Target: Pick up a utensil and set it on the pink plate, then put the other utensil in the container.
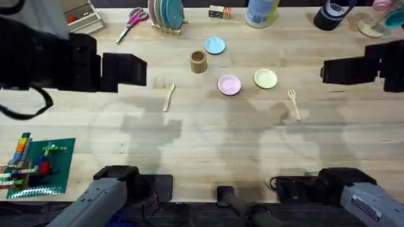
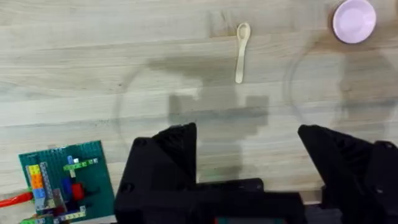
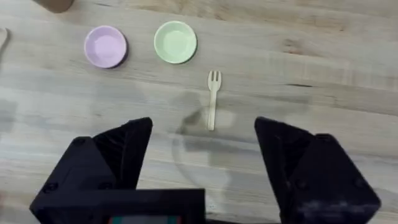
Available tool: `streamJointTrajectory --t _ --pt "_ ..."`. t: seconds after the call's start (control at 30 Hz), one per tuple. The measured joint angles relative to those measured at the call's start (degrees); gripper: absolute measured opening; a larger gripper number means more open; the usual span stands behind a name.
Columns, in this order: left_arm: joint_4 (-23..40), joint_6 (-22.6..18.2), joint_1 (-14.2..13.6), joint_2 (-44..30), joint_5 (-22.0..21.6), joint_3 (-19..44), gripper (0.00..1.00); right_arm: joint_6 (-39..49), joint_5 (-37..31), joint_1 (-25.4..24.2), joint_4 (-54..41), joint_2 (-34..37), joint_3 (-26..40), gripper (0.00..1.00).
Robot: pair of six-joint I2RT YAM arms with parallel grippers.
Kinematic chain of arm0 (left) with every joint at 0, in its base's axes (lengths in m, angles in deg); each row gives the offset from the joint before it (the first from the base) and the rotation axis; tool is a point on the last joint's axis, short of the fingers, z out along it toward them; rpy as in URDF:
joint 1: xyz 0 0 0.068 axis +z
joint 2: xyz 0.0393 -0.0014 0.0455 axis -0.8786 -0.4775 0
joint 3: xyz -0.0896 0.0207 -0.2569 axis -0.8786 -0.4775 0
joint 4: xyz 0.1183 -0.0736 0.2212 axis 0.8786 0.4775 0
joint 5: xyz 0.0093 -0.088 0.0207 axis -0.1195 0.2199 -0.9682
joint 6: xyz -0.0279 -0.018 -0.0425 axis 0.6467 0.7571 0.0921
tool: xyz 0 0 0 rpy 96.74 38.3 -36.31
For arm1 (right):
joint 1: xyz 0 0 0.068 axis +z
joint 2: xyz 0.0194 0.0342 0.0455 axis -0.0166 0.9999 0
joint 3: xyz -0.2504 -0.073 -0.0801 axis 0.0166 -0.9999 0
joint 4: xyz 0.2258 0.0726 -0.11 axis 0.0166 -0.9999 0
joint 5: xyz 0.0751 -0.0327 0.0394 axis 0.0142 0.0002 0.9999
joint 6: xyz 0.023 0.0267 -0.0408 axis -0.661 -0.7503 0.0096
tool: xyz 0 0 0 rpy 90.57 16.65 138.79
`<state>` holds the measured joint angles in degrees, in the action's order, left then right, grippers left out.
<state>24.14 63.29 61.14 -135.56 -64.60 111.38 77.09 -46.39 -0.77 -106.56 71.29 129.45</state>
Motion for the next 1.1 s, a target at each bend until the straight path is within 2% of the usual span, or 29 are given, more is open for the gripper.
streamJointTrajectory --t 0.43,0.6,0.9,1.1 --pt "-0.36 0.0 -0.14 -6.7 0.51 0.0 0.995 0.0 0.0 0.0 0.0 0.0 0.0 0.998" --pt "-6.57 0.0 -1.92 -7.31 0.58 -3.09 0.995 0.0 0.0 0.0 0.02 0.0 0.0 0.998" --pt "-18.8 0.0 -5.95 -7.91 0.75 -17.32 0.995 0.0 0.0 0.0 0.0 0.0 0.0 0.998" --pt "-23.37 -0.03 -7.0 -12.6 0.92 -19.15 0.995 0.0 0.0 0.0 0.0 0.0 0.0 0.998"
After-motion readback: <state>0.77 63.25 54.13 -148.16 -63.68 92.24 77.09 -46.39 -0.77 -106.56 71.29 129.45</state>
